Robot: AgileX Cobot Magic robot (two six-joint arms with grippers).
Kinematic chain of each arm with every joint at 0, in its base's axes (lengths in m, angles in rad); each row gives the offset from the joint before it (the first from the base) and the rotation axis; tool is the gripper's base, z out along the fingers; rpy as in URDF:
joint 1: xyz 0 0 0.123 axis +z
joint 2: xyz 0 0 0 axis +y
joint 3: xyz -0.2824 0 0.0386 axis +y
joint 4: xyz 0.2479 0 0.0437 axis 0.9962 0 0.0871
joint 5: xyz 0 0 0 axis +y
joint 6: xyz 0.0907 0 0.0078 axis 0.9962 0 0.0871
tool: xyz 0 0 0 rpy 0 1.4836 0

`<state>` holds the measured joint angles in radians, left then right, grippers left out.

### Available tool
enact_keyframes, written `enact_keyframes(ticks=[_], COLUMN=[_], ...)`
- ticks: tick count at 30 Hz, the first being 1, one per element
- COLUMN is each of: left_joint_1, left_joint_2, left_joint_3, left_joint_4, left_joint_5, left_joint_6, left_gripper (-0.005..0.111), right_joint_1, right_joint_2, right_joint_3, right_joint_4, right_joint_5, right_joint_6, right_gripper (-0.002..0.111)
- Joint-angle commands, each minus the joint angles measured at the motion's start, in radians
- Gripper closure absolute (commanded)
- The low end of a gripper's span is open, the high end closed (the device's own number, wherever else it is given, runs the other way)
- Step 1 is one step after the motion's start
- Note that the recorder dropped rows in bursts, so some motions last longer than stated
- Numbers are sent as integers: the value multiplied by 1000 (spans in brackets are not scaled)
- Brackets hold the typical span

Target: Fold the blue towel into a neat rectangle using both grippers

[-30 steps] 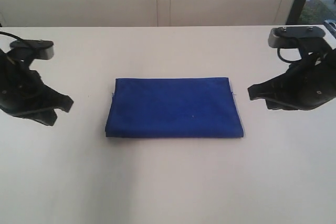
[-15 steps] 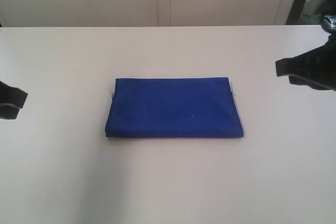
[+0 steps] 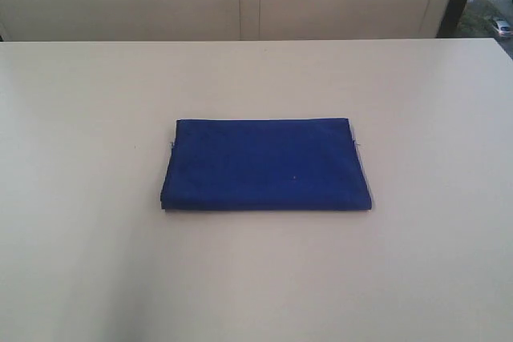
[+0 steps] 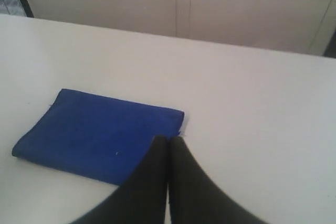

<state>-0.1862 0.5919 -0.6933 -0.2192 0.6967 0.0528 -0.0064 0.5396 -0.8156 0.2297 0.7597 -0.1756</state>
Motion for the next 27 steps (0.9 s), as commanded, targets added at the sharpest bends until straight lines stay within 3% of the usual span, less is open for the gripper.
enact_keyframes(ticks=[1, 10, 21, 27], left_joint_1=[4, 4, 4, 4], left_joint_2=[-139, -286, -291, -291], left_joint_3=[12, 18, 18, 18], left_joint_4=[-18, -18, 8, 11], left_joint_5=[26, 22, -24, -13], left_joint_6=[10, 85, 85, 85], left_gripper=[107, 107, 107, 107], right_joint_1=[-6, -6, -6, -6], right_joint_2=[-168, -380, -397, -397], right_joint_3=[3, 95, 357, 374], right_joint_4=[-58, -58, -66, -70], right_joint_5=[78, 19, -318, -304], right_joint_6=[-4, -4, -4, -4], right_gripper=[108, 108, 108, 108])
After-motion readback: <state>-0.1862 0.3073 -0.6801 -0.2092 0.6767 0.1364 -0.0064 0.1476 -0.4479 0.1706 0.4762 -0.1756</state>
